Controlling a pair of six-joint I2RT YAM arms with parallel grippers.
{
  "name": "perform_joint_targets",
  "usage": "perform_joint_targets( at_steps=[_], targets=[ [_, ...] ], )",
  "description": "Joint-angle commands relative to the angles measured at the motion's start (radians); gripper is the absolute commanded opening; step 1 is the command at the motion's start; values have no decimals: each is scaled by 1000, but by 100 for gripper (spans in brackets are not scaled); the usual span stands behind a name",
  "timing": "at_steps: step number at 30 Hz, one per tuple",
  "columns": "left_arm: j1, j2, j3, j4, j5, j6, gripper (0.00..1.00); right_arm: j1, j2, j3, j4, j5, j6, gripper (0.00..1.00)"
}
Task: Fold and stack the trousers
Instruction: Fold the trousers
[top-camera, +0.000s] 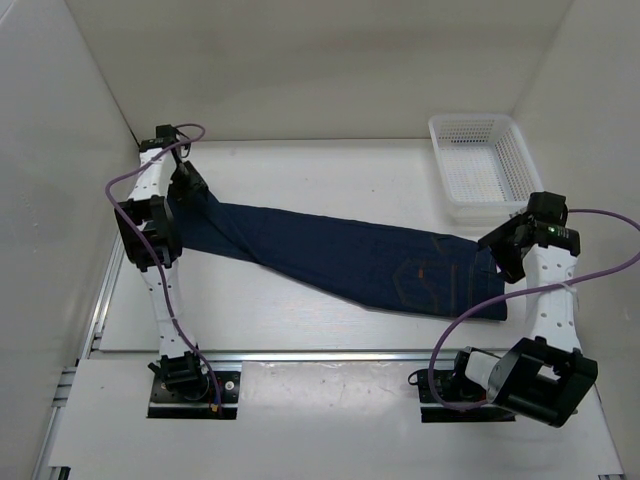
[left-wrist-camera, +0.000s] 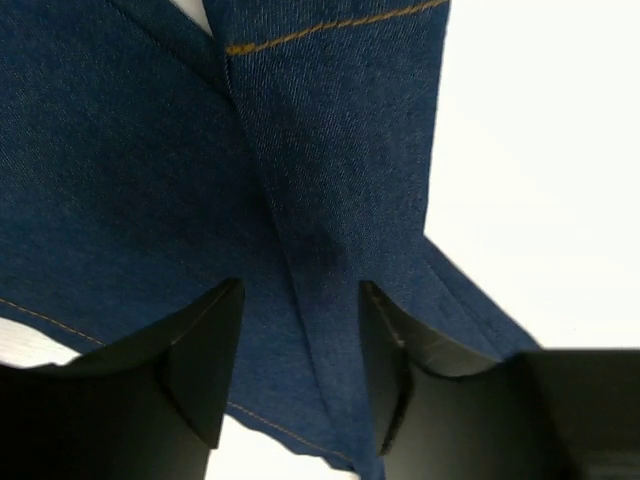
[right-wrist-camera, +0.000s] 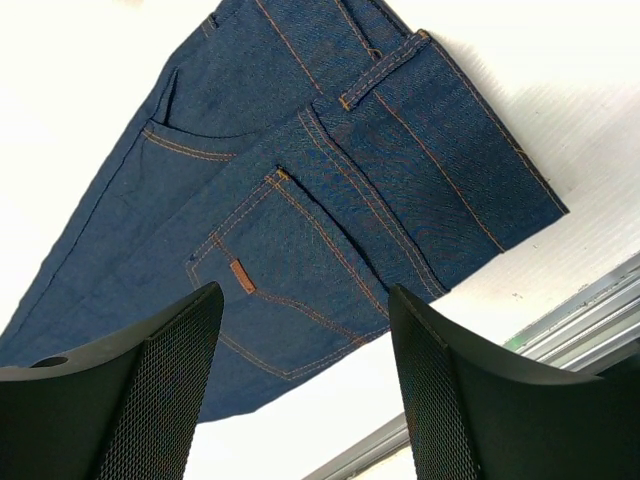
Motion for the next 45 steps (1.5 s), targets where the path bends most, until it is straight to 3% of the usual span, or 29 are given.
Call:
perform_joint_targets(
  at_steps=[1, 3, 5, 8, 9, 11, 12, 16, 29, 30, 31, 35, 41, 45],
  targets=[
    [-2, -36, -40, 23, -14, 4, 65, 3, 11, -8, 32, -17, -28, 72],
    [-2, -24, -51, 24, -14, 4, 65, 3, 20, -8, 32, -26, -28, 72],
    [-2, -24, -60, 34, -24, 4, 58, 3, 20, -8, 41, -26, -28, 72],
    [-2, -13, -50, 48, -24, -5, 44, 3, 30, -8, 41, -35, -28, 72],
    [-2, -13, -50, 48, -24, -5, 35, 3, 30, -8, 41, -35, -28, 73],
    [-2, -13, -37, 48, -33, -5, 31, 3, 30, -8, 41, -35, -28, 73],
    [-2, -13, -25, 48, -45, -5, 22, 3, 30, -8, 41, -35, -28, 73],
    [-2, -4, -2, 48, -54, -5, 10, 3, 30, -8, 41, -55, -28, 73],
    [-2, -105, -37, 68, -82, 6, 12, 3, 30, -18, 50, -64, -19, 73],
    [-2, -105, -37, 68, -70, 15, 21, 3, 30, -18, 50, -64, -19, 73],
    [-2, -95, -47, 68, -56, 15, 38, 3, 30, -18, 50, -64, -19, 73],
    [-2, -56, -65, 68, -34, 15, 55, 3, 30, -27, 50, -73, -19, 73],
    [-11, -36, -99, 102, -5, 6, 56, 3, 30, -27, 50, -73, -19, 74],
    [-20, -4, -65, 102, 4, 6, 50, 3, 30, -27, 50, -73, -19, 74]
  ],
)
